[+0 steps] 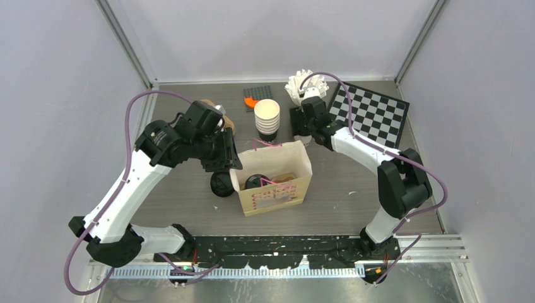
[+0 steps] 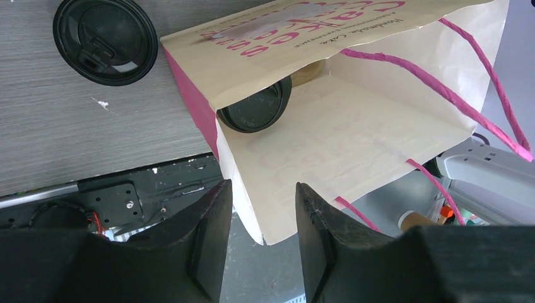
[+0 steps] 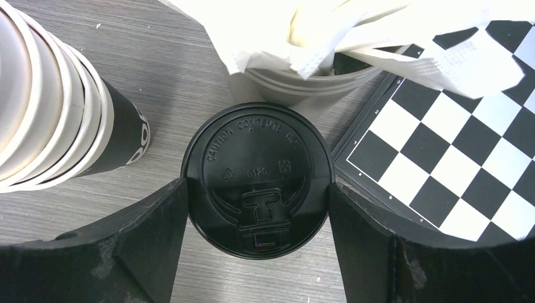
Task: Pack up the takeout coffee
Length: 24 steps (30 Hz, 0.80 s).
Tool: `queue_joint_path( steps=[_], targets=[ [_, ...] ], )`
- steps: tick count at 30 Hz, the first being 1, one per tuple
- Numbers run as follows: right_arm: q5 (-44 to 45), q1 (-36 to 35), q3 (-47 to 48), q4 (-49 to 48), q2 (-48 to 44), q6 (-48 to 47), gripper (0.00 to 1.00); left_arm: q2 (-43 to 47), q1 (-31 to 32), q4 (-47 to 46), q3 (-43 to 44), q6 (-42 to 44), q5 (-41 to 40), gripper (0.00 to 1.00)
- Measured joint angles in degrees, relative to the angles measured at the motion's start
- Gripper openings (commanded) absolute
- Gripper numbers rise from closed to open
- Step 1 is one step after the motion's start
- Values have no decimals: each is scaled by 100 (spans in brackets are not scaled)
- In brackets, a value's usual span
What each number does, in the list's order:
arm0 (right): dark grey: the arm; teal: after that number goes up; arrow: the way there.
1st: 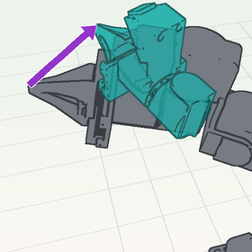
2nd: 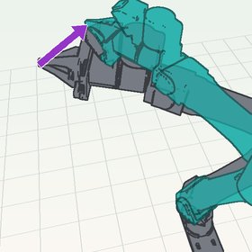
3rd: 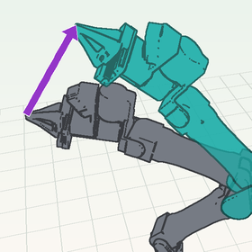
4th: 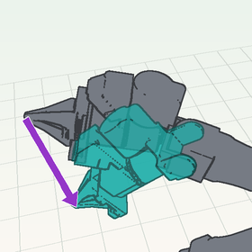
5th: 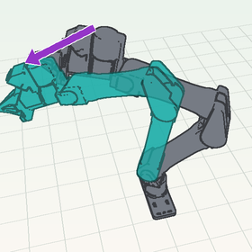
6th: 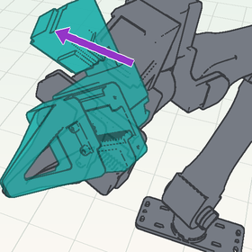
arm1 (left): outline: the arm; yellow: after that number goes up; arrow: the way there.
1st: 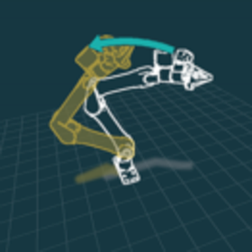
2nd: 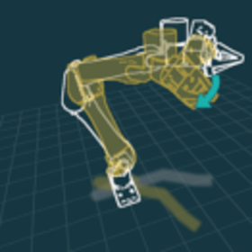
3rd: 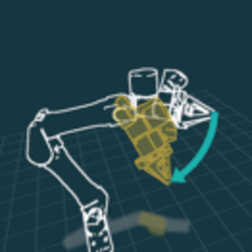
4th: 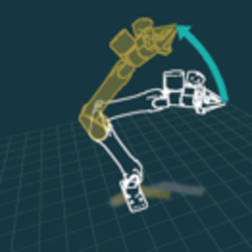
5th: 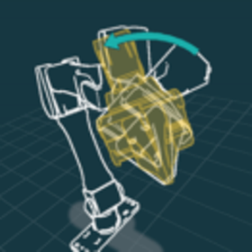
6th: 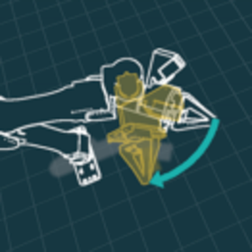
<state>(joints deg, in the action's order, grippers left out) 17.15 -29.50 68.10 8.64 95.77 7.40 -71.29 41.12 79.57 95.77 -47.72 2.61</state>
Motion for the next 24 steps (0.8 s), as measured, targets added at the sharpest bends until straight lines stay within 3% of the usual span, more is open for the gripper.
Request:
queue_joint_path(
  steps=[11, 24],
  targets=[
    [-48, 7, -42, 525, -260, 85, 71, 13, 0, -9, -2, 4, -2, 43],
    [-26, -35, -1086, 2291, -2750, 697, 71, 306, 0, -348, -317, 9, 0, 44]
  ],
)
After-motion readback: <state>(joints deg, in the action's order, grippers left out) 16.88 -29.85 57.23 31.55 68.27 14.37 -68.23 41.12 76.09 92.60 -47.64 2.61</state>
